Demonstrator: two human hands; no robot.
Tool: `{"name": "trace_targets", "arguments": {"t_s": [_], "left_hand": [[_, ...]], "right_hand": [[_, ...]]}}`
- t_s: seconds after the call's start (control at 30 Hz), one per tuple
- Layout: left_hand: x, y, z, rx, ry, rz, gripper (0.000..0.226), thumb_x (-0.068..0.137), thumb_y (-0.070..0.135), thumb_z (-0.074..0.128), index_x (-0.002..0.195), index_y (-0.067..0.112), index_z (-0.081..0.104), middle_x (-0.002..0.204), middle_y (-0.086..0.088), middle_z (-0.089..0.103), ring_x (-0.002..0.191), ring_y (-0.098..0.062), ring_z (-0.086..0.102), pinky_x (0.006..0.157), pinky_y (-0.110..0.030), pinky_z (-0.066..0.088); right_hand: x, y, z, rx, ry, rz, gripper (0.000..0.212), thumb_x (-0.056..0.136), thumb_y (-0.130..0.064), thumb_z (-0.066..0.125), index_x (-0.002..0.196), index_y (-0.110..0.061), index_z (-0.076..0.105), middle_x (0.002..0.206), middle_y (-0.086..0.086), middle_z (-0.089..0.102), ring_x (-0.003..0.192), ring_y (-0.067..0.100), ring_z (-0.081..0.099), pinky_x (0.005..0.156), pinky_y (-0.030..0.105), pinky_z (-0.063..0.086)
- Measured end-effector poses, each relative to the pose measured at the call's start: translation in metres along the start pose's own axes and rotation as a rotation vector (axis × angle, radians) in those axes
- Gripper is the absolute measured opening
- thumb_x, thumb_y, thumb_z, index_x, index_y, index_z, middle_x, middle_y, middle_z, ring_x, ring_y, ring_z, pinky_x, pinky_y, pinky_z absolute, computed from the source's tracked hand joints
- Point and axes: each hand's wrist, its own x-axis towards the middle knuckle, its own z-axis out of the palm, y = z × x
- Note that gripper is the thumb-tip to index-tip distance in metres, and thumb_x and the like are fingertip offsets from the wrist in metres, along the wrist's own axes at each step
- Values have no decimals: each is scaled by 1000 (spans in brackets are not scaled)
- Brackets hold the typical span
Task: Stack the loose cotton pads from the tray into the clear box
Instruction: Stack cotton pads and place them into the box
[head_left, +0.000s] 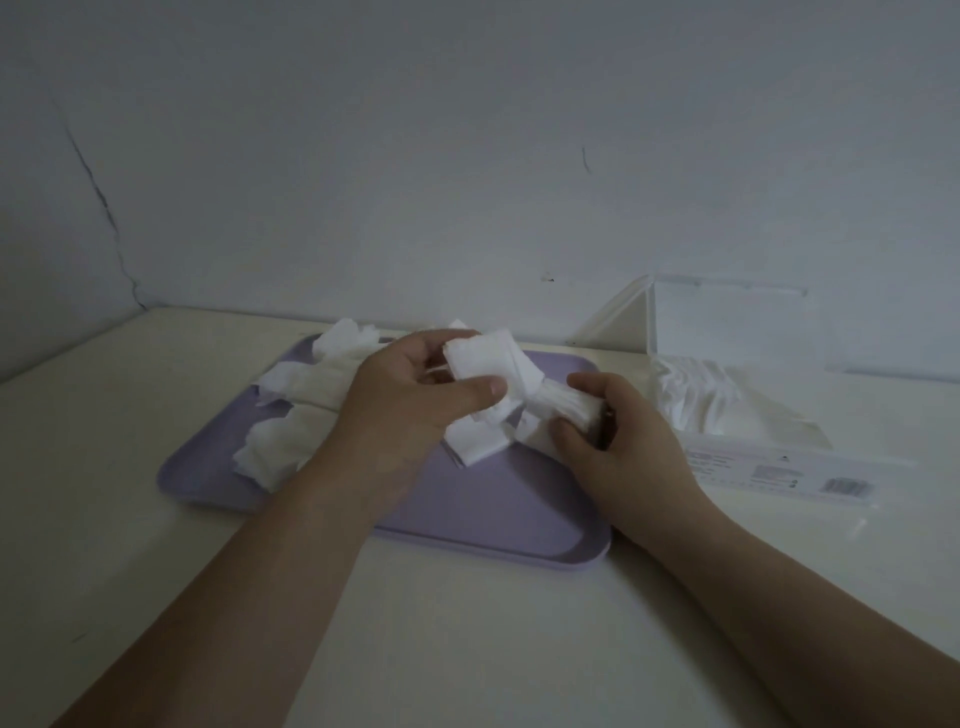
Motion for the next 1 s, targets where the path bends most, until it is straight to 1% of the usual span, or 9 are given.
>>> {"name": "trace_targets", "arguments": {"t_s": [0.07, 0.27, 0.43, 0.57, 0.67, 0.73, 0.8, 0.93, 1.0], "left_hand": [[-2, -6, 3, 46, -64, -40, 33, 75, -1, 83, 105, 9, 74, 102, -14, 79, 92, -24, 74, 90, -44, 58], [-8, -4, 7, 23, -180, -135, 52, 71, -1, 71, 118, 20, 68, 115, -14, 75, 106, -30, 74, 91, -48, 62], [-7, 3, 2, -6, -251, -154, 25, 66, 3, 69, 89, 14, 72, 90, -12, 73, 85, -26, 72, 82, -47, 60], [-9, 1, 1, 141, -274, -117, 33, 73, -10, 82, 91, 12, 66, 89, -13, 76, 81, -23, 69, 66, -37, 61], [-11, -1, 1, 277, -259, -86, 28, 78, -4, 83, 94, 13, 70, 97, -16, 78, 75, -15, 66, 57, -26, 57], [-9, -1, -2, 327, -252, -54, 26, 78, 0, 85, 89, 21, 73, 86, -10, 76, 70, -12, 61, 55, -21, 51], [-7, -2, -4, 376, -262, -22, 26, 77, 3, 86, 84, 25, 76, 77, -1, 70, 71, -12, 58, 62, -22, 50], [-10, -3, -4, 421, -307, -4, 29, 76, 2, 87, 87, 27, 79, 93, -17, 76, 82, -28, 69, 87, -41, 57], [-10, -2, -4, 420, -315, -8, 26, 76, -1, 86, 90, 20, 78, 98, -16, 79, 98, -37, 73, 95, -47, 57]], "right_hand": [[-1, -1, -1, 36, 12, 17, 43, 90, -25, 72, 130, -27, 57, 85, -14, 61, 69, -8, 57, 64, 3, 40], [-1, -3, -1, 151, 12, 28, 40, 90, -30, 72, 128, -29, 59, 106, -12, 72, 90, 9, 70, 84, 31, 58], [0, 0, 0, 145, 5, 28, 39, 89, -30, 73, 126, -30, 60, 103, -11, 71, 86, 7, 68, 78, 23, 51], [1, -1, 1, 218, -7, 48, 41, 86, -23, 75, 124, -31, 60, 104, -10, 74, 92, 8, 71, 83, 28, 56], [0, -1, 0, 284, -25, 57, 43, 84, -14, 74, 122, -29, 61, 103, -7, 77, 93, 12, 74, 89, 38, 60], [0, -1, 0, 291, -27, 58, 42, 84, -15, 76, 122, -27, 62, 101, -6, 78, 91, 13, 75, 88, 41, 61], [0, 0, 0, 305, -31, 66, 40, 84, -16, 78, 120, -27, 63, 99, -6, 78, 91, 12, 75, 88, 42, 61], [0, 1, 0, 290, -58, 64, 37, 85, -15, 78, 117, -29, 66, 95, -5, 79, 88, 14, 76, 85, 41, 62], [0, 1, -1, 303, -82, 60, 38, 85, -11, 77, 118, -27, 66, 95, -4, 80, 87, 13, 77, 82, 36, 63]]}}
